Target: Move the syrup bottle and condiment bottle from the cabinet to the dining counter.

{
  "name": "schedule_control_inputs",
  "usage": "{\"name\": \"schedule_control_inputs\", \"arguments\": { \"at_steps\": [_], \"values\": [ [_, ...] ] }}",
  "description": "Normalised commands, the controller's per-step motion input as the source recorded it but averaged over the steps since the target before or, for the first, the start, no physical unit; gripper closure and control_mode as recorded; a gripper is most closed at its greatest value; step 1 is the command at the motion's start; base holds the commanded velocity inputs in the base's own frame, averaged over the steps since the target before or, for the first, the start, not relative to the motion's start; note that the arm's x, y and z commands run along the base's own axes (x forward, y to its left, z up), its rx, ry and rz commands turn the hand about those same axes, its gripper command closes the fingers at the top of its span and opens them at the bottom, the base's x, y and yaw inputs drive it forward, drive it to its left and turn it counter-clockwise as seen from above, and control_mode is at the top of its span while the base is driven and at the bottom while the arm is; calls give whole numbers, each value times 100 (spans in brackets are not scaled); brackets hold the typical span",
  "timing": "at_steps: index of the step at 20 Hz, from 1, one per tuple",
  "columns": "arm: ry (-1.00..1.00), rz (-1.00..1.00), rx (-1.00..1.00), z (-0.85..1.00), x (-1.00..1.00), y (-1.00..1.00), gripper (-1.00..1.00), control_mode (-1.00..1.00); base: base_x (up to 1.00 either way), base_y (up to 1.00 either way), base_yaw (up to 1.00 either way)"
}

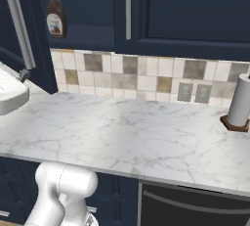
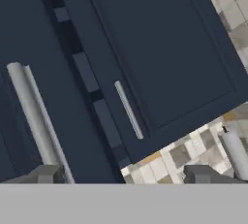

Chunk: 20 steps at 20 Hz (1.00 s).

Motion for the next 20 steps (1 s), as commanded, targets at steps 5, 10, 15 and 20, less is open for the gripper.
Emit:
{"name": "schedule_control_inputs", "arguments": {
  "at_steps": [5, 10, 15, 20],
  "values": [
    [5, 34, 65, -7, 4, -54, -100, -100, 0, 0, 0],
    [0, 49, 63, -15, 15, -45, -100, -100, 0, 0, 0],
    [0, 44, 45, -32, 58, -23, -100, -100, 0, 0, 0],
    [0, 28, 21, -59, 85, 3, -100, -100, 0, 0, 0]
  ]
}}
